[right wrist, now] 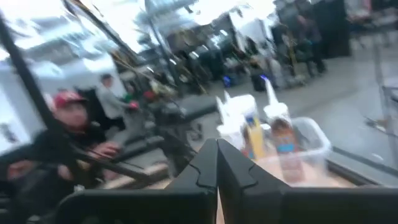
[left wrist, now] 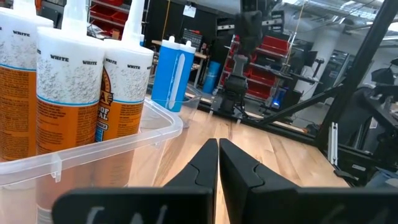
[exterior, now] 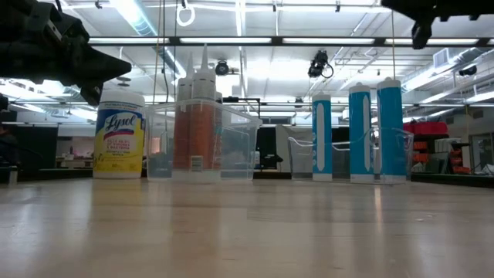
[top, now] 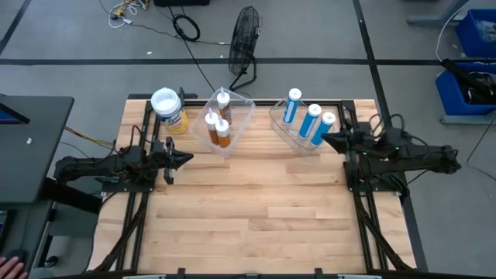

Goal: Pick & place silicon tubes, Sealant and Lysol wipes
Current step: Return to Home Position

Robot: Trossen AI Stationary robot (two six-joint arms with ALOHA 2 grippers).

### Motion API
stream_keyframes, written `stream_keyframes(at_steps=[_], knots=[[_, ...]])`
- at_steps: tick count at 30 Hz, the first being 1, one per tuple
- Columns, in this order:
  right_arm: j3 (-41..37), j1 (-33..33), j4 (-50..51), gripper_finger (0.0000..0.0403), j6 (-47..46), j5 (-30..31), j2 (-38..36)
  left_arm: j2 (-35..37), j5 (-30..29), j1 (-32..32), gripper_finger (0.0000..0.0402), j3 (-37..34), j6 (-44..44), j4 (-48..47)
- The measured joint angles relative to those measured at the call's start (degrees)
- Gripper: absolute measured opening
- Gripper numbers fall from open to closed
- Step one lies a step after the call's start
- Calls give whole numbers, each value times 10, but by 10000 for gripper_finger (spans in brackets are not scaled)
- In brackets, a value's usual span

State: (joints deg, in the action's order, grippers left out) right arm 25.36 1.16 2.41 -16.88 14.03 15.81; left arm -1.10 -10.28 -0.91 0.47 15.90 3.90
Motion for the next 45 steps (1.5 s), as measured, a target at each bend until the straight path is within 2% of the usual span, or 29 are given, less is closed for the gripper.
stream_keyframes(at_steps=[4,7,10,12,16,20,30,35,41,45], knots=[[-23,0,-24,4,47,-23,-94,0,0,0,18,0,0,0],[-24,0,-6,4,89,-23,-158,0,0,0,18,0,0,1],[-16,0,35,4,106,-33,-158,0,0,0,18,0,0,0],[-10,0,30,4,131,-64,-153,-2,0,0,18,0,0,-1],[-36,0,78,4,144,-70,-157,-7,0,0,18,0,0,-1],[-70,0,32,4,144,-91,-158,-8,1,0,18,0,0,-1],[-183,0,-103,4,139,-92,-158,-8,0,0,18,0,0,0],[-244,0,-203,4,112,-97,-158,-8,0,0,18,0,0,0],[-245,0,-182,4,127,-100,-158,-8,0,0,18,0,0,0],[-245,0,-115,4,147,-106,-158,-8,0,0,18,0,0,0]])
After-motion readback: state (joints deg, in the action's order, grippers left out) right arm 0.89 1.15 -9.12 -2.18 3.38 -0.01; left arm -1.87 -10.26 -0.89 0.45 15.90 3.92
